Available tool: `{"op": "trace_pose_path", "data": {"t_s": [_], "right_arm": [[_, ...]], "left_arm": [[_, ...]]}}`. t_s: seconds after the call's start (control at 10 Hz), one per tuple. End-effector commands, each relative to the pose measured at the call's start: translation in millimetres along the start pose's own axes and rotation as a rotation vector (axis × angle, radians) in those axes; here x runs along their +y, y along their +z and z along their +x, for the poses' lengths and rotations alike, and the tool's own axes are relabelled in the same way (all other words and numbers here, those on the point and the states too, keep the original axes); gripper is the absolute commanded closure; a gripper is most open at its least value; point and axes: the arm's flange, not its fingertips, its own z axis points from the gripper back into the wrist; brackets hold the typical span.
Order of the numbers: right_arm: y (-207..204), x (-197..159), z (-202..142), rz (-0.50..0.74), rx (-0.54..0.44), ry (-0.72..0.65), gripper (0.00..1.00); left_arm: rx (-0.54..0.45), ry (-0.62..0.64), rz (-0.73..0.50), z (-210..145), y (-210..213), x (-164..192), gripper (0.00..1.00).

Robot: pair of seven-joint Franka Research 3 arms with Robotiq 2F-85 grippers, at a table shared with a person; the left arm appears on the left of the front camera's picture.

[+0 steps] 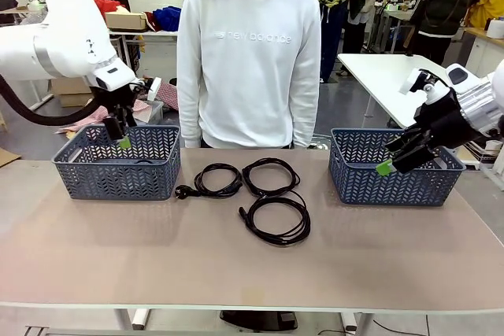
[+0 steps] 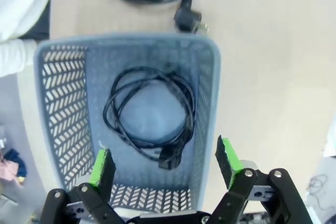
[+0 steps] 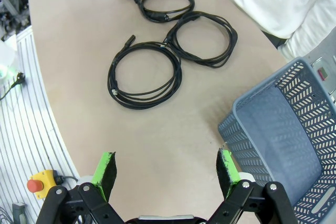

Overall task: Organize the cables according to human instructions.
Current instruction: Pick up a bundle of cables and place it in the basket indicated by the human.

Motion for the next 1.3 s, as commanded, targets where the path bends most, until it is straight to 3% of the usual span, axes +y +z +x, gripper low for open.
{"op": "trace_pose_path", "data": {"t_s": [0.0, 0.4, 1.0, 1.2], "right_arm": [[-0.5, -4.2, -1.2, 0.015, -0.017, 0.021, 0.00], [-0.5, -4.2, -1.2, 0.015, -0.017, 0.021, 0.00], [-0.5, -4.2, -1.2, 0.015, -0.017, 0.021, 0.00], [-0.5, -4.2, -1.2, 0.015, -0.017, 0.021, 0.00]], "left_arm": [[-0.089, 0.037, -0.006, 10.2, -2.4, -26.8, 0.00], [-0.209, 0.073, -0.003, 29.0, -8.8, -78.1, 0.00], [-0.275, 0.037, -0.129, 42.3, -26.9, -153.0, 0.00], [-0.290, 0.047, -0.139, 38.6, -29.8, -158.3, 0.00]]}}
